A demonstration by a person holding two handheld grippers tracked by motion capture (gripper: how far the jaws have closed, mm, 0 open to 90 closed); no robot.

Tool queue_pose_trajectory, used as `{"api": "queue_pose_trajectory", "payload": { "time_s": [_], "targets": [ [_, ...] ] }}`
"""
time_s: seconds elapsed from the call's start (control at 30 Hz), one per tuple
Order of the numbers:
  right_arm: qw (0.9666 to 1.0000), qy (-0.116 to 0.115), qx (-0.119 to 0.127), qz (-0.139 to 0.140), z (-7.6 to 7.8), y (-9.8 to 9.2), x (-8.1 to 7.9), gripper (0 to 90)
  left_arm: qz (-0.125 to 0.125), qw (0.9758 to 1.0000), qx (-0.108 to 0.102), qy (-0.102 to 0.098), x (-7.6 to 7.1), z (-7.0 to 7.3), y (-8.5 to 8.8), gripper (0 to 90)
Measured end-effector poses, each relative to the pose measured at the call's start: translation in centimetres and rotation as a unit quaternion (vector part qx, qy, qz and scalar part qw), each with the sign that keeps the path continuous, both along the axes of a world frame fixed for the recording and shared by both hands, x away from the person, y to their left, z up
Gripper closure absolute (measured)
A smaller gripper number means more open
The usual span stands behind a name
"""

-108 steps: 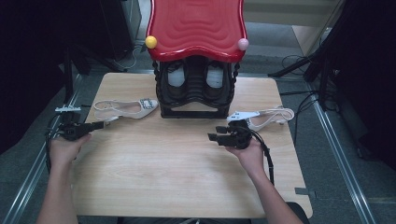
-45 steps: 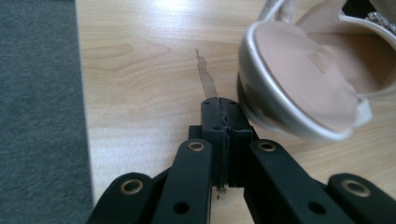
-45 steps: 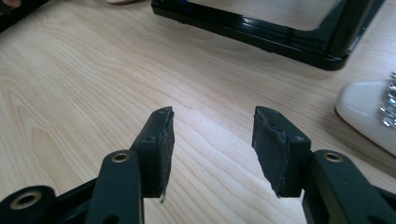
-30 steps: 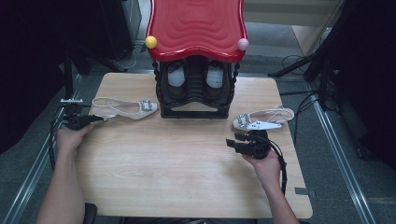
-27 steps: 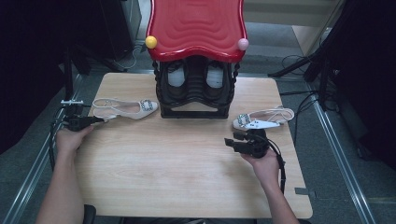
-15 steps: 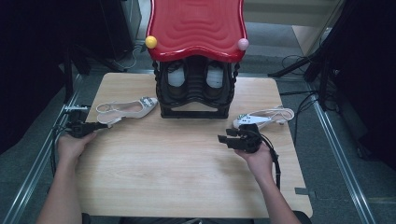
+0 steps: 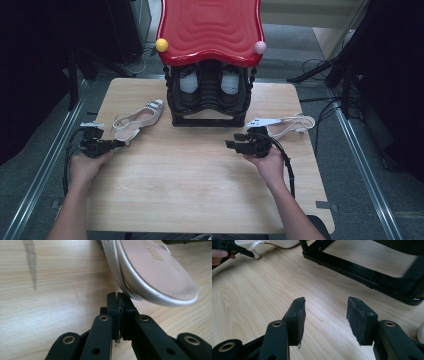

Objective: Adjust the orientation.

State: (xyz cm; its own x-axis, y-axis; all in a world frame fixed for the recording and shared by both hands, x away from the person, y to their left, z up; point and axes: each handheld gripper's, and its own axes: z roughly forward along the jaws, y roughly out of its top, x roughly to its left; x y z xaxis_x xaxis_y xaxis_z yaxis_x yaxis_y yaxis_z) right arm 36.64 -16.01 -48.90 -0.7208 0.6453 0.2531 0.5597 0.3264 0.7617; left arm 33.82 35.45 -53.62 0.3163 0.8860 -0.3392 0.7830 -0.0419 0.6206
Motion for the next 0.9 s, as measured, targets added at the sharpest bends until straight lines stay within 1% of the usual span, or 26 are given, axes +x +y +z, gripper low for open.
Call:
{"api": "queue_pose_trajectory", "payload": {
  "time_s": [0.1,0.17,0.2,0.3,0.33,0.37,0.43,0.5,0.57,0.67,0.7,0.73,0.77,0.8,0.83,0.9],
  "targets": [
    [1.0000,-0.001,0.004,0.005,-0.1,0.4,0.2,50.5,0.004,1.0000,-0.007,-0.003,-0.6,-0.1,-1.0,88.3],
    [1.0000,-0.002,0.004,0.007,-0.1,0.5,0.3,50.5,-0.001,1.0000,-0.006,0.001,-0.7,0.0,-1.7,88.4],
    [1.0000,0.000,0.004,0.008,-0.1,0.5,0.3,50.5,-0.002,1.0000,-0.006,-0.002,-0.8,0.1,-2.0,88.4],
    [1.0000,0.000,0.005,0.008,-0.1,0.7,0.3,50.5,-0.016,0.9998,-0.007,0.001,-0.9,0.2,-3.3,88.3],
    [1.0000,0.000,0.006,0.008,0.0,0.7,0.3,50.5,-0.024,0.9996,-0.014,0.003,-0.9,0.2,-3.7,87.8],
    [0.9999,-0.001,0.005,0.009,-0.1,0.7,0.3,50.5,-0.027,0.9995,-0.015,0.006,-0.9,0.2,-3.9,86.2],
    [1.0000,0.000,0.003,0.009,-0.1,0.7,0.3,50.6,-0.028,0.9995,-0.009,0.007,-0.8,0.2,-4.2,85.7],
    [1.0000,0.001,0.003,0.009,0.0,0.6,0.3,50.6,-0.026,0.9995,-0.014,0.014,-0.9,0.3,-4.0,84.5],
    [1.0000,0.000,0.003,0.007,0.0,0.4,0.1,50.5,-0.021,0.9995,-0.021,0.014,-1.1,0.5,-3.6,82.2],
    [1.0000,0.002,0.000,0.004,0.0,0.1,0.0,50.6,-0.004,0.9998,-0.016,0.007,-1.5,1.1,-2.7,78.7],
    [1.0000,0.002,0.000,0.002,0.0,0.1,0.0,50.6,0.006,0.9998,-0.018,0.002,-1.5,1.3,-2.4,77.6],
    [1.0000,0.004,-0.001,0.000,0.0,0.0,-0.1,50.6,0.010,0.9998,-0.018,-0.001,-1.5,1.7,-2.1,76.1],
    [1.0000,0.003,-0.002,0.000,0.0,-0.2,-0.1,50.6,0.016,0.9998,-0.011,-0.006,-1.4,2.0,-1.8,74.4],
    [1.0000,0.003,-0.002,-0.002,0.1,-0.2,-0.2,50.6,0.021,0.9996,-0.014,-0.009,-1.3,2.3,-1.5,73.3],
    [1.0000,0.000,-0.001,-0.004,0.0,-0.4,-0.3,50.6,0.028,0.9992,-0.025,-0.014,-1.1,2.7,-1.1,72.2],
    [1.0000,-0.001,-0.001,-0.006,0.0,-0.6,-0.5,50.6,0.035,0.9989,-0.027,-0.013,-0.8,3.1,-0.6,70.2]
  ]
}}
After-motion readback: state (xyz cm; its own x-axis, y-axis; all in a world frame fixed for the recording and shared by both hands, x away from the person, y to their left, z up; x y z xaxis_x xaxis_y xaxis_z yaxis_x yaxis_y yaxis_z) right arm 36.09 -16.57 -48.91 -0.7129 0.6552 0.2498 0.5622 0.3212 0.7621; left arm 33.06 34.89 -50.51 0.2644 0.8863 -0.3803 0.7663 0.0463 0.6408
